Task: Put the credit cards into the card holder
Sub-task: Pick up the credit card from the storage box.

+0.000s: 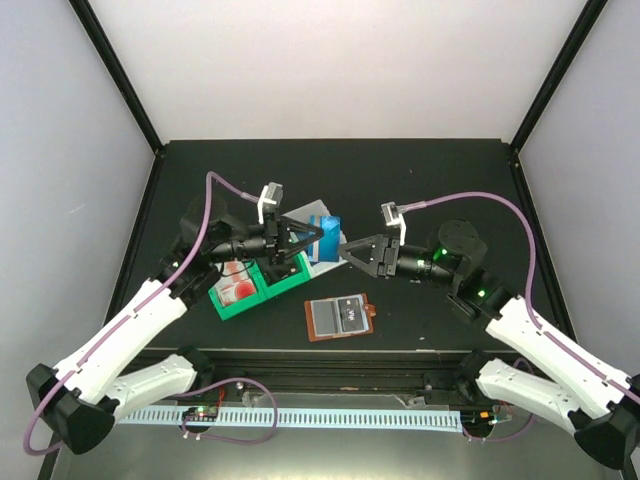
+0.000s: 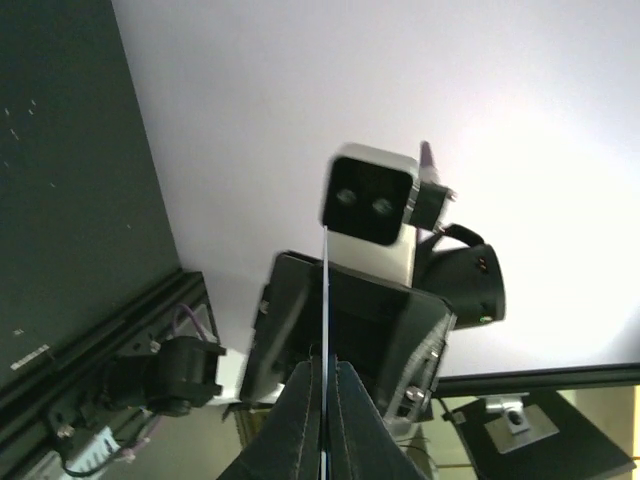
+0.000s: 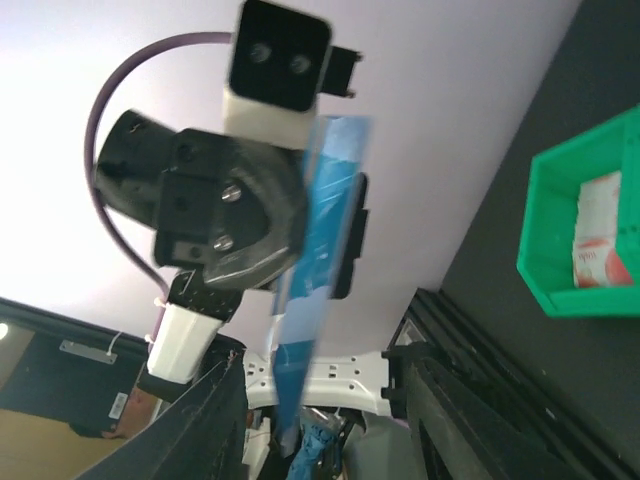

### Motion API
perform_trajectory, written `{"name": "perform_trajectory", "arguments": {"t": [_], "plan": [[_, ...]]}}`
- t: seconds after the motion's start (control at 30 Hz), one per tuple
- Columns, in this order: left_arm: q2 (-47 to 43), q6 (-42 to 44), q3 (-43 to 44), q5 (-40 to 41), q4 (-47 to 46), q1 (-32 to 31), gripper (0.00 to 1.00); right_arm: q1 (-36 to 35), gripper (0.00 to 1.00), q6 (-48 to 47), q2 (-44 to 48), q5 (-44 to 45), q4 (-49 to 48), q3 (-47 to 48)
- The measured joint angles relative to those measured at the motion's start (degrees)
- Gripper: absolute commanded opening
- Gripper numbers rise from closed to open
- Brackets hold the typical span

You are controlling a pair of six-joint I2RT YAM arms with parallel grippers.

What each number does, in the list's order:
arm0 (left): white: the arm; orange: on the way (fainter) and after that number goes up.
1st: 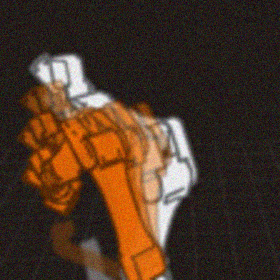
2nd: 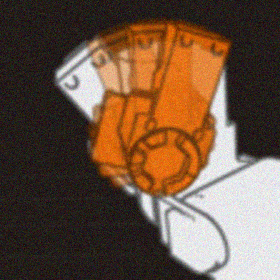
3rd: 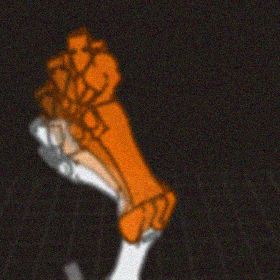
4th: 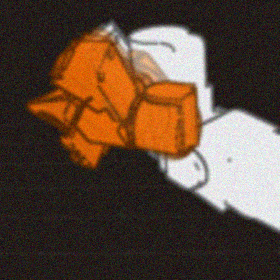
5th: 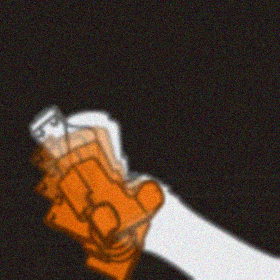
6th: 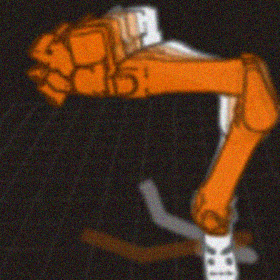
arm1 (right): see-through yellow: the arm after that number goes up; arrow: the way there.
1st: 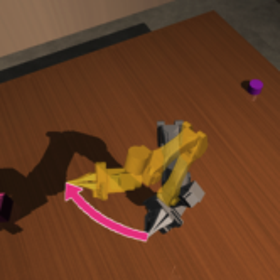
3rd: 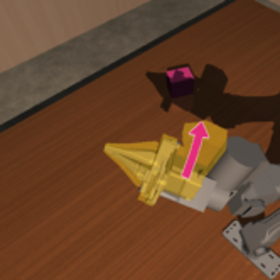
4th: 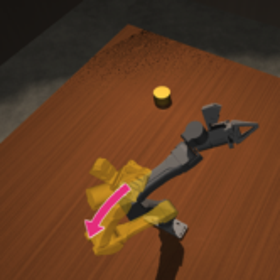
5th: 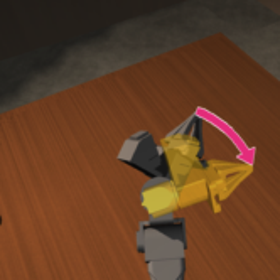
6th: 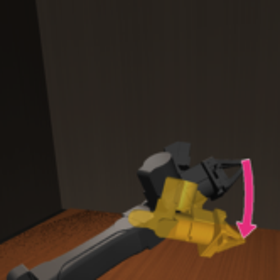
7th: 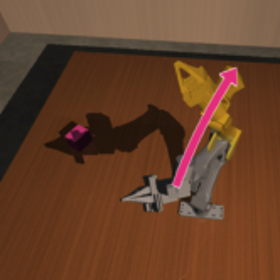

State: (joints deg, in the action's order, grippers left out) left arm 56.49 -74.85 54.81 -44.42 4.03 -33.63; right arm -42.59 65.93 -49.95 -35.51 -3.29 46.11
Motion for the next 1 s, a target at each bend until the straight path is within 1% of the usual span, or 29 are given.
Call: {"name": "perform_trajectory", "arguments": {"t": [0.17, 0.23, 0.3, 0.37, 0.4, 0.43, 0.47, 0.57, 0.63, 0.73, 0.8, 0.87, 0.93, 1.0], "plan": [[-2.6, -5.5, -4.1, 0.4, -2.9, -1.4, 0.02, 0.0, 0.43, 2.4, -1.9, -1.5, 0.3, -1.3], [-2.6, -6.5, -4.6, 0.8, -3.1, -1.9, 0.02, 0.0, 0.40, 3.0, -2.5, -2.4, 0.1, -1.5], [-2.6, -7.2, -4.8, 1.4, -3.3, -2.5, 0.01, 0.0, 0.33, 3.7, -3.2, -3.3, -0.8, -1.5], [-2.8, -7.3, -5.0, 1.9, -3.4, -2.9, 0.02, 0.0, 0.22, 4.3, -3.8, -4.2, -1.8, -1.5], [-2.9, -7.4, -5.3, 2.1, -3.5, -3.0, 0.03, 0.0, 0.15, 4.9, -4.1, -4.6, -2.5, -1.5], [-3.0, -7.4, -5.7, 2.3, -3.8, -3.1, 0.05, 0.0, 0.05, 5.6, -4.5, -5.2, -3.5, -1.6], [-3.1, -7.5, -6.2, 2.5, -4.2, -3.2, 0.13, 0.0, 0.01, 5.7, -4.7, -5.5, -4.3, -1.7], [-3.3, -6.9, -7.8, 3.1, -4.6, -3.3, 0.41, 0.0, 0.01, 7.3, -5.0, -6.0, -7.1, -3.4], [-3.4, -4.8, -7.8, 3.4, -3.7, -3.4, 0.54, 0.0, 0.01, 7.3, -4.7, -5.4, -7.7, -5.2], [-4.4, 2.1, -7.6, 5.2, 0.7, -3.6, 0.74, 0.0, 0.01, 5.6, -3.3, -3.3, -6.6, -8.0], [-5.6, 8.4, -7.4, 7.9, 5.5, -3.7, 0.82, 0.0, 0.01, 3.2, -2.0, -1.3, -4.7, -9.8], [-7.5, 14.5, -7.8, 11.2, 10.0, -3.8, 0.85, 0.0, 0.01, 0.2, -0.4, 0.9, -2.1, -12.2], [-9.9, 19.3, -10.2, 14.0, 11.8, -3.9, 0.83, 0.0, 0.01, -2.5, 0.7, 3.1, 0.7, -14.8], [-11.8, 22.8, -14.7, 15.8, 12.5, -4.0, 0.76, 0.0, 0.01, -4.5, 1.2, 4.9, 3.1, -17.3]]}}
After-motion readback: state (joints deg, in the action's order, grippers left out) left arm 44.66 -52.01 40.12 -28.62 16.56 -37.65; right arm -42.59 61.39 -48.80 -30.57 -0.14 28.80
